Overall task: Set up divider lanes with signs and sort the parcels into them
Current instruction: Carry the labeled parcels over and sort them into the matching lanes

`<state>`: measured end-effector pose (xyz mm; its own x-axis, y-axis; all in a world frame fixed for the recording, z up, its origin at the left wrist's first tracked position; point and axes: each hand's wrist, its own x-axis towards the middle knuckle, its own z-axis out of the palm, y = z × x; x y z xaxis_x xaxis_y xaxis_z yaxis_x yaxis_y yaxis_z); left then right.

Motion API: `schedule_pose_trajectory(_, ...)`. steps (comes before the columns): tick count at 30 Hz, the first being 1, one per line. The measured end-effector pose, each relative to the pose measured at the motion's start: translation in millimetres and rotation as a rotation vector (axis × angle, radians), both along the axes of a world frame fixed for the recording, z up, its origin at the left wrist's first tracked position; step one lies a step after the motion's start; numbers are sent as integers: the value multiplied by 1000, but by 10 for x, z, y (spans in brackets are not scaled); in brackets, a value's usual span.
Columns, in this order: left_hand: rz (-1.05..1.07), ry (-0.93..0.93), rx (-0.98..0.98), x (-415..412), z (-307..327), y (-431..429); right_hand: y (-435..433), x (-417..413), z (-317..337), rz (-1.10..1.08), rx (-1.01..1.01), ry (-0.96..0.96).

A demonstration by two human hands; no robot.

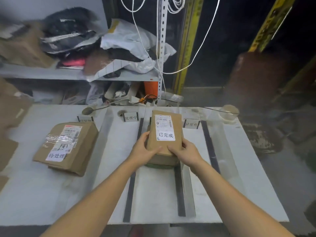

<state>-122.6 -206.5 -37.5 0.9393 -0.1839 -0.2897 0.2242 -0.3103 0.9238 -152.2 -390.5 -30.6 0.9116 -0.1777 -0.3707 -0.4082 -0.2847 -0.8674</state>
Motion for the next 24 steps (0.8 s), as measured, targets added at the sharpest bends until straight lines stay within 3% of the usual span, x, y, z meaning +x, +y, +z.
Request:
schedule_pose_trajectory(7,74,-119,326,-95,380,124,48,225,462,125,-419,-199)
schedule_pose_trajectory(11,126,-212,542,-111,739,565,359,378,716,339,-592,-368)
schedule_pose_trajectory(19,97,-361,1464,-375,1501,1956,1479,447,1228,735,-845,-532)
schedule_pose_trajectory(24,209,-295,1556,-687,1738,2926,2471,389,1488,821,-910,-583)
